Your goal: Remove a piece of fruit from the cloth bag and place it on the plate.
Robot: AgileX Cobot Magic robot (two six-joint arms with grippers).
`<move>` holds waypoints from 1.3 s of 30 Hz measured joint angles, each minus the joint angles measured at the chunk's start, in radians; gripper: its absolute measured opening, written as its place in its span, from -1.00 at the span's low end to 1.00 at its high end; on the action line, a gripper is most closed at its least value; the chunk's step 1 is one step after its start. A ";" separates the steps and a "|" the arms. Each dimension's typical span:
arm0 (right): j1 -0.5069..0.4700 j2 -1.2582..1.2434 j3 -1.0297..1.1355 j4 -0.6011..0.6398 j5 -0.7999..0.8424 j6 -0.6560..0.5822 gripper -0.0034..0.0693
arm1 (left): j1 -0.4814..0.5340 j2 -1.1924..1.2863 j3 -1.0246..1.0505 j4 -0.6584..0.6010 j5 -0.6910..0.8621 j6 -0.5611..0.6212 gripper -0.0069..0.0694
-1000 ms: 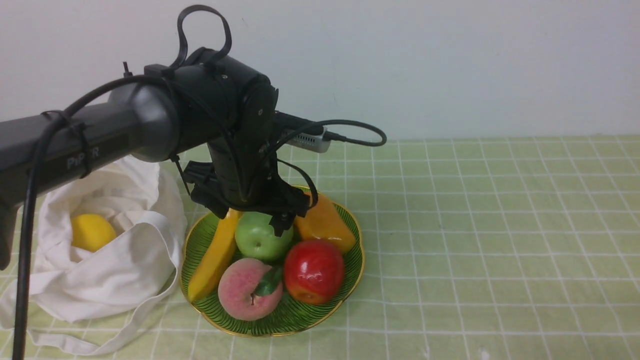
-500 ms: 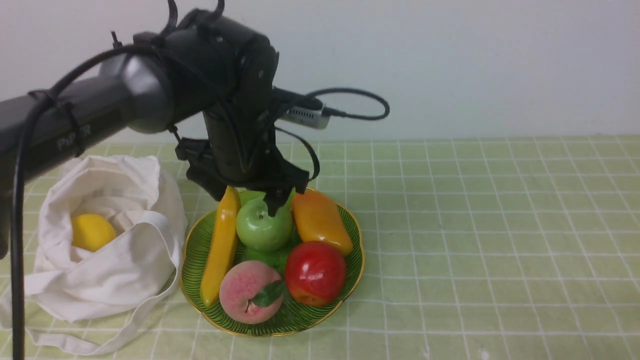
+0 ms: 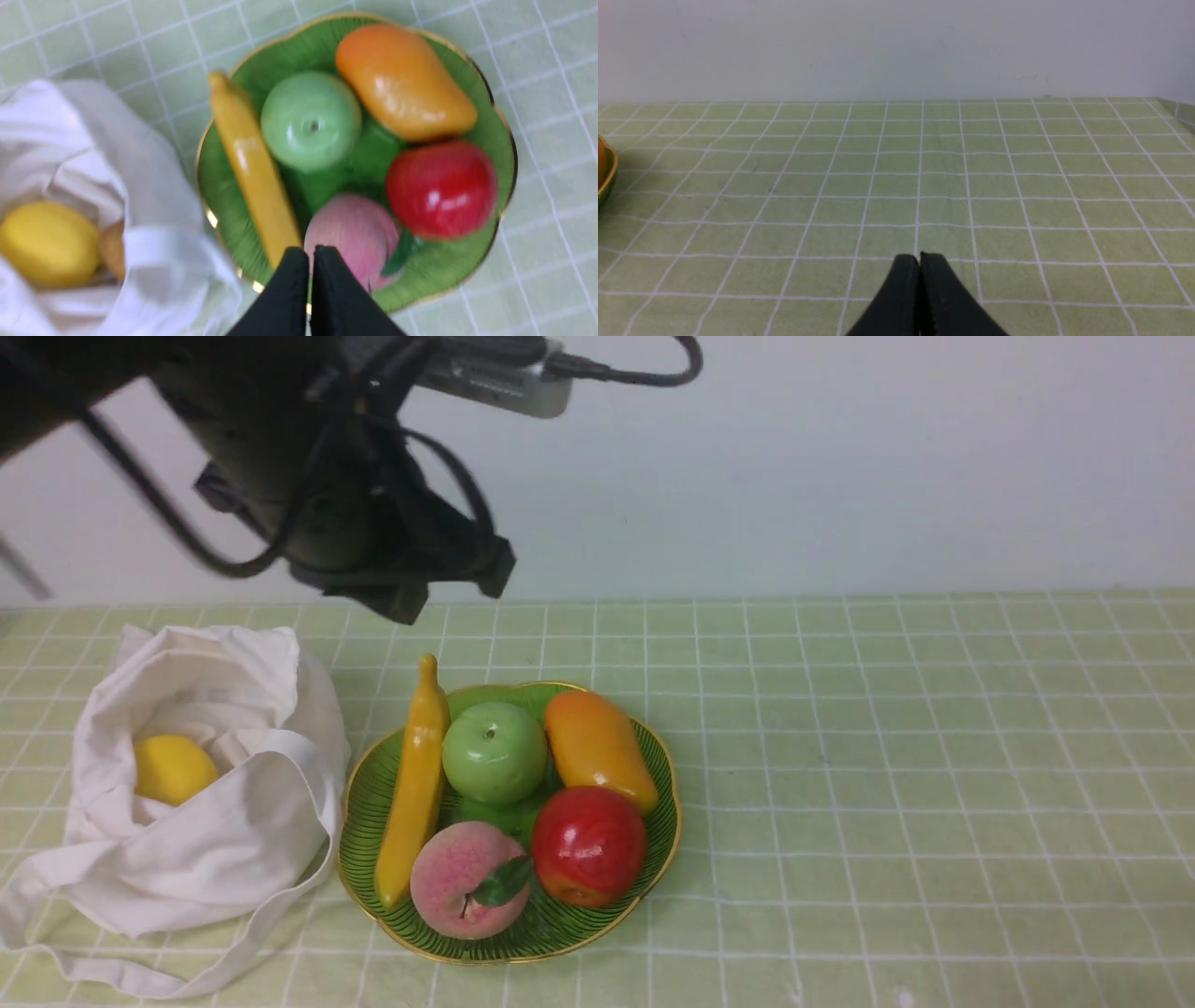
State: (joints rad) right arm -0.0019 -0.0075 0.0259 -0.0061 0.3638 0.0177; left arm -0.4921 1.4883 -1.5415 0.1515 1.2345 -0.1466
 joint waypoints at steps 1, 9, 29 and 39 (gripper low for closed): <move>0.000 0.000 0.000 0.000 0.000 0.000 -0.95 | 0.000 -0.020 0.017 0.000 0.000 0.000 -0.84; 0.000 0.000 0.000 0.000 0.000 0.000 -0.95 | 0.000 -0.500 0.508 -0.066 -0.197 0.000 -0.84; 0.000 0.000 0.000 0.000 0.000 0.000 -0.95 | 0.000 -0.901 1.099 -0.091 -0.921 -0.097 -0.84; 0.000 0.000 0.000 0.000 0.000 0.000 -0.95 | 0.000 -0.901 1.100 -0.091 -0.918 -0.096 -0.84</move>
State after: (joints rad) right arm -0.0019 -0.0075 0.0259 -0.0061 0.3638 0.0177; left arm -0.4921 0.5877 -0.4418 0.0606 0.3164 -0.2427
